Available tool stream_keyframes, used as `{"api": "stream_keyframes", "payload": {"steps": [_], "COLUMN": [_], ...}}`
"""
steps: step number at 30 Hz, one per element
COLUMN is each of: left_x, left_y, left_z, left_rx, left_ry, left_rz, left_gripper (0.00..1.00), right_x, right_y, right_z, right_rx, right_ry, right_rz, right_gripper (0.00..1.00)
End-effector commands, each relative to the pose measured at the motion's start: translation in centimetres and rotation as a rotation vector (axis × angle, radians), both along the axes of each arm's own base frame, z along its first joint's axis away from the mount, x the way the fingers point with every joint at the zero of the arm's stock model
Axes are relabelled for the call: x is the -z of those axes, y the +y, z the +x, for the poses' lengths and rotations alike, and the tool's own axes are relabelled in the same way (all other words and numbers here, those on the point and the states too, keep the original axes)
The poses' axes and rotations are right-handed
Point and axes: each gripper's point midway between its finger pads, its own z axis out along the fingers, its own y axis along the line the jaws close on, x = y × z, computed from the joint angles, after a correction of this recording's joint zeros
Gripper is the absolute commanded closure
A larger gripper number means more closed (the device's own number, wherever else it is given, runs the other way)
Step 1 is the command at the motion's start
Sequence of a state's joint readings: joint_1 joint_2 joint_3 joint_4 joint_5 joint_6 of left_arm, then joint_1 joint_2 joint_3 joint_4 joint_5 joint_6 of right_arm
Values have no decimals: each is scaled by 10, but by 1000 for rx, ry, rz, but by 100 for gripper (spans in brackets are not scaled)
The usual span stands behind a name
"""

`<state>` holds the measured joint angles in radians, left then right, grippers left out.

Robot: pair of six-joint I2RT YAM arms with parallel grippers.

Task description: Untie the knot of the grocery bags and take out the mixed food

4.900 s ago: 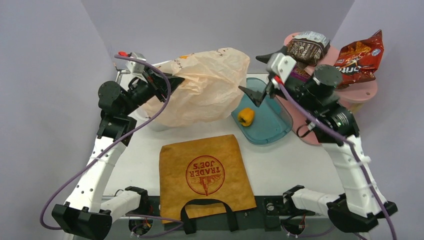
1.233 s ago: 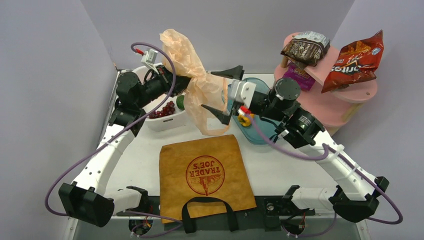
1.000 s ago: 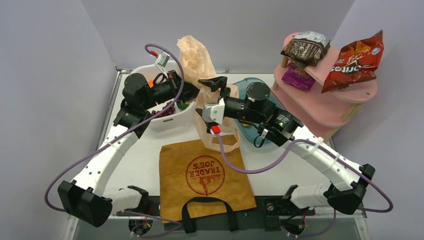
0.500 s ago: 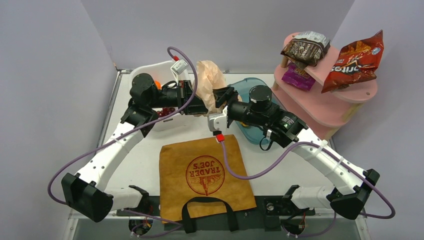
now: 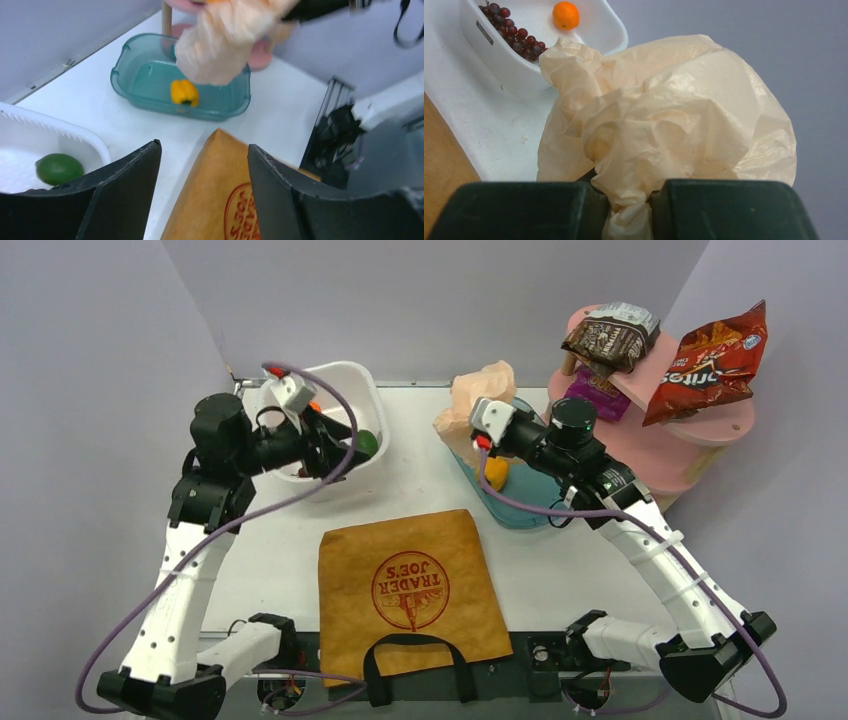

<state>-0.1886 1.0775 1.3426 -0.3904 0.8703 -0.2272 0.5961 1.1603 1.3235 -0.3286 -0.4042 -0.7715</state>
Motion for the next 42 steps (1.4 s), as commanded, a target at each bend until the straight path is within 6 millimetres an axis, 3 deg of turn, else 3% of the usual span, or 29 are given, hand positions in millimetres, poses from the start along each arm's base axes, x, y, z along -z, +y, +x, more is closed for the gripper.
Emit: {"api": "stream_keyframes", "payload": {"steps": [1, 2, 3, 4, 5, 7, 11, 12, 13, 19, 29, 34, 36, 40, 42], "left_x": [76, 93, 105, 125, 134, 163, 232, 239, 254, 295, 341, 369, 369, 349, 355], "left_y": [3, 2, -15, -17, -32, -46, -57, -63, -64, -75, -66, -58, -60, -67, -65], "left_z": [-47, -55, -78, -86, -110, -136, -163, -159, -170, -203, -238, -232, -228, -235, -236], "left_rx": [192, 210, 313, 336, 442, 554, 694, 673, 715, 866, 1039, 995, 968, 973, 965], "left_ry": [-286, -287, -317, -307, -338, -356, -373, -402, -406, -322, -427, -460, -448, -481, -492], "left_rz": [456, 510, 536, 580, 589, 649, 789, 810, 828, 805, 828, 924, 936, 852, 879], "left_gripper": [39, 39, 38, 38, 38, 38, 38, 38, 38, 38, 38, 38, 38, 38, 38], "right_x": [-2, 0, 6, 9, 12, 18, 26, 29, 29, 37, 45, 41, 40, 41, 42], "right_y": [-24, -30, -34, -39, -41, -47, -56, -57, -59, -66, -76, -81, -82, -86, -87], "right_z": [2, 5, 7, 10, 11, 15, 19, 19, 19, 16, 7, 2, -1, -8, -9], "right_rx": [113, 142, 156, 178, 187, 213, 248, 255, 263, 292, 319, 335, 338, 343, 347], "right_ry": [158, 186, 207, 229, 243, 264, 293, 301, 307, 326, 344, 338, 336, 337, 337], "right_rz": [195, 218, 222, 236, 236, 236, 237, 234, 240, 256, 267, 294, 300, 300, 302], "right_gripper": [100, 100, 100, 100, 100, 100, 100, 100, 100, 100, 100, 100, 100, 100, 100]}}
